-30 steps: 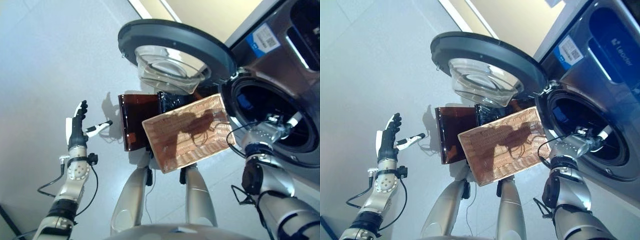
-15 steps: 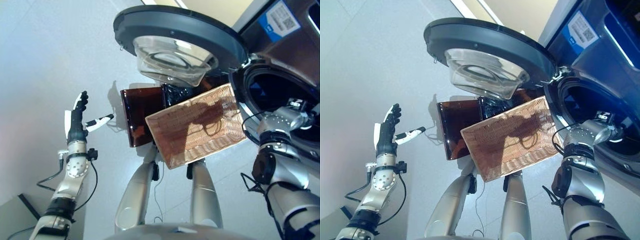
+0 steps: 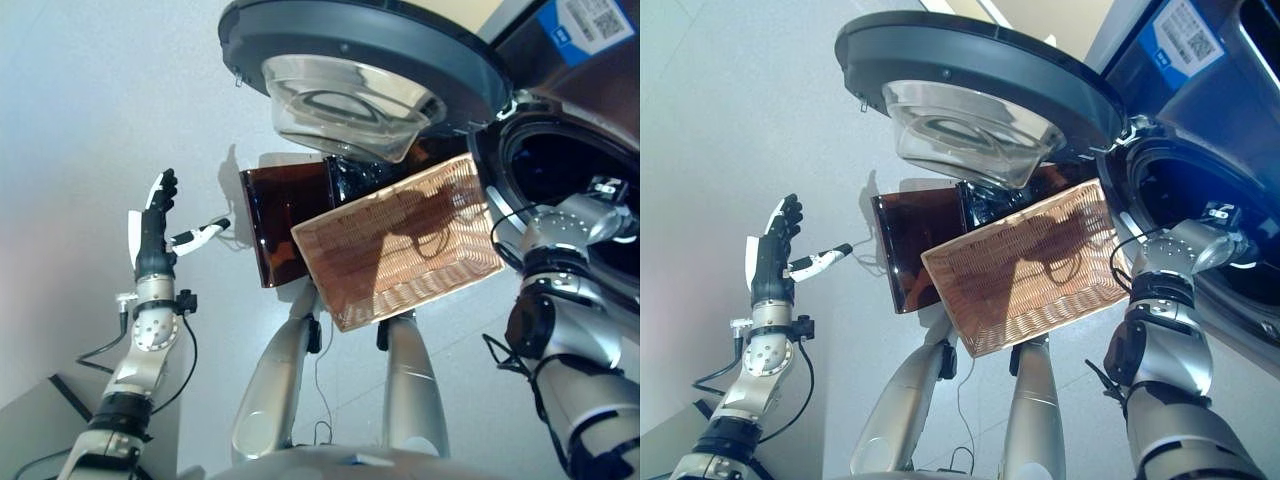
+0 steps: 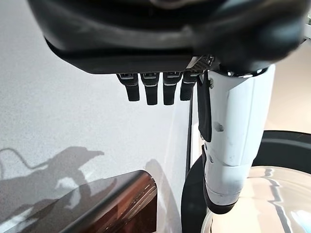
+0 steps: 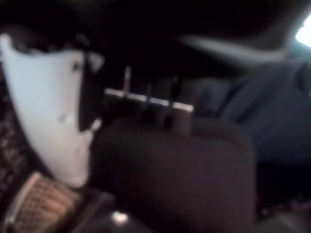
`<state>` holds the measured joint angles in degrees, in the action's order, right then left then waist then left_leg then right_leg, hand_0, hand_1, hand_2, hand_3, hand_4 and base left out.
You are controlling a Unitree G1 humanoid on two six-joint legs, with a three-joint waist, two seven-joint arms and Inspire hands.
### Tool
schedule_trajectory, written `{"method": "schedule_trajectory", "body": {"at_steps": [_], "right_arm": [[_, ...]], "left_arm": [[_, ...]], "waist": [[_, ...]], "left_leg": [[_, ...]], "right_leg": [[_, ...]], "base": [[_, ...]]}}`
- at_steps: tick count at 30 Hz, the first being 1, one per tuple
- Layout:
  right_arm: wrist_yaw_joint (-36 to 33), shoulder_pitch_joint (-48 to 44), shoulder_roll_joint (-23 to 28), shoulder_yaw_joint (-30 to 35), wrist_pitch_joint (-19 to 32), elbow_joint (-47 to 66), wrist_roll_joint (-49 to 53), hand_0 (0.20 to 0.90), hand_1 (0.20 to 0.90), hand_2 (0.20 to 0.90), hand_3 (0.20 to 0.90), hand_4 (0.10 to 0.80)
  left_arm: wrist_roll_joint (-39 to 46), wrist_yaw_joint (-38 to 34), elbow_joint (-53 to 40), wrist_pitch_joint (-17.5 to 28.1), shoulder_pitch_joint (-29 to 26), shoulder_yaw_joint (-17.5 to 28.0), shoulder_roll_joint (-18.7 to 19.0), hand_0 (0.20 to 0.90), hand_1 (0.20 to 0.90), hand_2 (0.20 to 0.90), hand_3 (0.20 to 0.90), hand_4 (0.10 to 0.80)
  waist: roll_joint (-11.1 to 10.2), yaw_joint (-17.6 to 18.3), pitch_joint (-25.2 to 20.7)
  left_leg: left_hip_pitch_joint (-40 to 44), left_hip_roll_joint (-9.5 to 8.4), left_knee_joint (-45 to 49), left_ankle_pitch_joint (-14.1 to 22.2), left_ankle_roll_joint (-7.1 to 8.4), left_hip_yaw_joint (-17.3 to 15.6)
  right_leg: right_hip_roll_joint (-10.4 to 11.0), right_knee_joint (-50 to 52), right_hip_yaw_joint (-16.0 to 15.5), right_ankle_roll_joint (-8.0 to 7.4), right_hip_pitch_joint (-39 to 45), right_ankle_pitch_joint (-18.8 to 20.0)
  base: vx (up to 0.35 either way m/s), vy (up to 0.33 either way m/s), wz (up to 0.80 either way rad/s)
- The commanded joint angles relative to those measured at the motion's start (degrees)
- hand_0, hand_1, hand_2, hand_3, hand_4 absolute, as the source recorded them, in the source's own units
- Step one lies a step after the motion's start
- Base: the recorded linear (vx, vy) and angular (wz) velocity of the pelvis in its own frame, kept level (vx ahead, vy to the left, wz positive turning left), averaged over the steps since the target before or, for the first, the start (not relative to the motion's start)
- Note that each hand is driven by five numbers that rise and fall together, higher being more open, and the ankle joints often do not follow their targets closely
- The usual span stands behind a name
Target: Pick up the clothes and place them into the washing machine
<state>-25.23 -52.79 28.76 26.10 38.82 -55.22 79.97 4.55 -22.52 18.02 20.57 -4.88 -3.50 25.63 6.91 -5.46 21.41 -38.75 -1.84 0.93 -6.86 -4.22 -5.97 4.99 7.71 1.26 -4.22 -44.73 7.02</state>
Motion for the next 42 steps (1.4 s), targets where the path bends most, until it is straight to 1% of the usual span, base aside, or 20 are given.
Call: {"method": "schedule_trajectory", "body": {"at_steps": [1, 4, 11, 15, 16, 18, 21, 22, 23, 24, 26, 28, 29, 33, 34, 36, 38, 42], "right_arm": [[1.5, 3.4, 6.2, -4.3, 6.1, 5.1, -5.0, 0.900, 0.900, 0.900, 0.900, 0.800], [1.4, 3.8, 5.7, -4.7, 5.8, 5.2, -5.5, 0.900, 0.900, 0.900, 0.900, 0.800], [1.7, 4.9, 5.9, -6.0, 3.4, 4.4, -8.3, 0.900, 0.900, 0.900, 0.900, 0.800], [1.3, 5.7, 6.5, -6.7, 1.7, 2.4, -11.5, 0.900, 0.900, 0.900, 0.900, 0.800], [1.1, 5.8, 7.0, -7.2, 0.7, 1.1, -12.8, 0.900, 0.900, 0.900, 0.900, 0.800], [0.9, 6.9, 7.8, -9.3, -2.6, -1.5, -16.9, 0.900, 0.900, 0.900, 0.900, 0.800], [1.3, 8.5, 11.0, -16.9, -11.3, -7.3, -30.3, 0.900, 0.900, 0.900, 0.900, 0.800], [1.2, 8.3, 11.0, -16.9, -11.4, -7.3, -30.4, 0.900, 0.900, 0.900, 0.900, 0.800], [1.0, 8.4, 11.9, -19.5, -13.7, -8.5, -35.7, 0.900, 0.900, 0.900, 0.900, 0.800], [0.3, 8.6, 12.5, -21.5, -14.8, -8.8, -40.0, 0.900, 0.900, 0.900, 0.900, 0.800], [-1.9, 8.6, 12.5, -24.5, -16.8, -9.1, -47.5, 0.900, 0.900, 0.900, 0.900, 0.800], [-4.9, 9.3, 12.0, -28.1, -19.0, -6.9, -58.6, 0.900, 0.900, 0.900, 0.900, 0.800], [-4.9, 9.3, 11.9, -28.0, -19.1, -6.8, -58.7, 0.900, 0.900, 0.900, 0.900, 0.800], [-6.8, 11.0, 9.9, -29.5, -21.5, -5.4, -66.6, 0.900, 0.900, 0.900, 0.900, 0.800], [-6.8, 11.0, 9.9, -29.5, -21.5, -5.4, -66.6, 0.900, 0.900, 0.900, 0.900, 0.800], [-7.2, 12.3, 9.0, -31.0, -22.6, -3.6, -71.2, 0.900, 0.900, 0.900, 0.900, 0.800], [-8.4, 14.1, 8.0, -31.0, -23.5, -2.0, -74.5, 0.900, 0.900, 0.900, 0.900, 0.800], [-9.2, 16.0, 5.5, -30.7, -23.8, -0.4, -76.9, 0.900, 0.900, 0.900, 0.900, 0.800]], "left_arm": [[1.4, -2.3, -5.8, 4.4, 3.8, 3.3, 3.4, 0.900, 0.900, 0.900, 0.900, 0.800], [1.7, -2.4, -5.2, 4.4, 3.8, 3.5, 3.3, 0.900, 0.900, 0.900, 0.900, 0.800], [2.1, -2.2, -6.0, 4.7, 4.1, 4.6, 3.3, 0.900, 0.900, 0.900, 0.900, 0.800], [2.2, -2.2, -5.6, 5.3, 3.9, 4.6, 3.4, 0.900, 0.900, 0.900, 0.900, 0.800], [2.3, -2.0, -5.5, 5.4, 3.9, 4.6, 3.5, 0.900, 0.900, 0.900, 0.900, 0.800], [2.1, -1.9, -5.6, 5.7, 4.2, 4.6, 3.6, 0.900, 0.900, 0.900, 0.900, 0.800], [1.7, -0.8, -5.9, 6.5, 4.6, 4.8, 4.5, 0.900, 0.900, 0.900, 0.900, 0.800], [1.7, -0.8, -5.9, 6.5, 4.6, 4.9, 4.5, 0.900, 0.900, 0.900, 0.900, 0.800], [1.8, -0.5, -5.8, 6.6, 4.7, 5.0, 4.7, 0.900, 0.900, 0.900, 0.900, 0.800], [1.7, -0.2, -6.2, 6.7, 5.0, 4.9, 5.0, 0.900, 0.900, 0.900, 0.900, 0.800], [1.3, -0.2, -6.9, 6.9, 5.3, 4.8, 5.3, 0.900, 0.900, 0.900, 0.900, 0.800], [-0.4, -1.0, -6.5, 6.6, 5.0, 4.9, 5.5, 0.900, 0.900, 0.900, 0.900, 0.800], [-0.4, -1.0, -6.6, 6.6, 5.0, 5.0, 5.5, 0.900, 0.900, 0.900, 0.900, 0.800], [-1.7, -1.5, -6.6, 6.6, 5.5, 5.6, 5.3, 0.900, 0.900, 0.900, 0.900, 0.800], [-1.7, -1.5, -6.6, 6.6, 5.5, 5.6, 5.3, 0.900, 0.900, 0.900, 0.900, 0.800], [-2.0, -1.6, -6.6, 6.4, 5.8, 6.0, 4.9, 0.900, 0.900, 0.900, 0.900, 0.800], [-2.5, -2.0, -6.1, 6.3, 5.9, 6.4, 4.5, 0.900, 0.900, 0.900, 0.900, 0.800], [-3.3, -2.6, -5.8, 6.1, 5.8, 6.9, 3.9, 0.900, 0.900, 0.900, 0.900, 0.800]], "waist": [[0.3, 1.0, -6.2], [0.2, 1.2, -6.3], [-0.4, 1.4, -6.4], [-0.7, 1.4, -6.6], [-0.8, 1.4, -6.7], [-1.0, 1.2, -6.6], [-1.6, 1.3, -6.5], [-1.7, 1.4, -6.5], [-1.8, 1.4, -6.4], [-1.9, 1.3, -6.3], [-1.9, 1.4, -6.1], [-2.1, 1.6, -6.0], [-2.1, 1.7, -6.1], [-2.6, 1.9, -6.3], [-2.6, 1.9, -6.3], [-2.8, 2.0, -6.3], [-3.0, 2.3, -6.6], [-3.3, 2.4, -6.7]], "left_leg": [[-4.4, -1.78, 3.0, 3.3, 3.42, 0.3], [-4.4, -1.80, 3.1, 3.5, 3.35, 0.1], [-4.7, -1.68, 3.7, 3.8, 3.25, -0.1], [-4.7, -1.62, 3.8, 3.9, 3.22, -0.1], [-4.7, -1.57, 3.9, 4.0, 3.21, -0.1], [-4.3, -1.43, 4.0, 4.4, 3.25, 0.0], [-4.1, -1.35, 4.3, 4.5, 3.19, -0.1], [-4.4, -1.42, 4.3, 4.1, 3.14, -0.2], [-4.4, -1.46, 4.4, 4.1, 3.12, -0.2], [-4.2, -1.40, 4.5, 4.4, 3.16, -0.1], [-4.1, -1.43, 4.6, 4.3, 3.13, -0.1], [-3.9, -1.42, 4.7, 4.3, 3.08, -0.1], [-4.1, -1.49, 4.6, 4.0, 3.05, -0.2], [-3.5, -1.41, 4.7, 4.2, 3.02, 0.0], [-3.7, -1.48, 4.6, 3.9, 2.99, 0.0], [-3.4, -1.40, 4.8, 4.2, 3.00, 0.1], [-3.4, -1.52, 4.7, 4.0, 2.92, 0.1], [-2.9, -1.47, 4.9, 4.4, 2.85, 0.3]], "right_leg": [[-0.7, -1.9, -2.7, 0.97, -2.9, 1.1], [-0.8, -1.7, -2.7, 0.99, -3.0, 1.1], [-0.7, -1.5, -2.7, 1.10, -3.3, 1.0], [-0.8, -1.4, -2.8, 1.13, -3.3, 1.0], [-0.7, -1.4, -2.8, 1.11, -3.3, 0.9], [-0.8, -1.1, -2.8, 1.04, -2.9, 0.5], [-0.7, -1.1, -3.0, 1.08, -2.5, 0.7], [-0.6, -1.2, -3.0, 1.12, -2.7, 1.0], [-0.6, -1.2, -2.9, 1.11, -2.7, 1.1], [-0.7, -1.1, -2.9, 1.06, -2.4, 0.9], [-0.7, -1.0, -2.9, 1.05, -2.3, 0.9], [-0.8, -1.0, -2.9, 1.05, -2.0, 1.0], [-0.7, -1.1, -2.9, 1.06, -2.2, 1.2], [-0.8, -1.1, -3.0, 1.09, -1.6, 1.0], [-0.7, -1.2, -3.0, 1.10, -1.8, 1.3], [-0.8, -1.2, -3.0, 1.05, -1.4, 1.1], [-0.8, -1.3, -3.0, 1.04, -1.3, 1.3], [-0.9, -1.2, -3.1, 1.00, -0.8, 1.1]], "base": [[0.000, 0.000, 0.00], [0.007, 0.011, -0.02], [0.002, 0.002, 0.00], [0.000, 0.000, 0.00], [0.001, -0.005, 0.04], [0.005, -0.013, 0.04], [-0.015, -0.015, 0.02], [0.000, 0.000, 0.00], [0.000, 0.000, 0.00], [0.000, 0.000, 0.00], [0.000, 0.000, 0.00], [0.000, 0.000, 0.00], [-0.018, 0.007, 0.03], [0.000, 0.000, 0.00], [0.000, 0.000, 0.00], [0.000, 0.000, 0.00], [0.000, 0.000, 0.00], [0.000, 0.000, 0.00]]}}
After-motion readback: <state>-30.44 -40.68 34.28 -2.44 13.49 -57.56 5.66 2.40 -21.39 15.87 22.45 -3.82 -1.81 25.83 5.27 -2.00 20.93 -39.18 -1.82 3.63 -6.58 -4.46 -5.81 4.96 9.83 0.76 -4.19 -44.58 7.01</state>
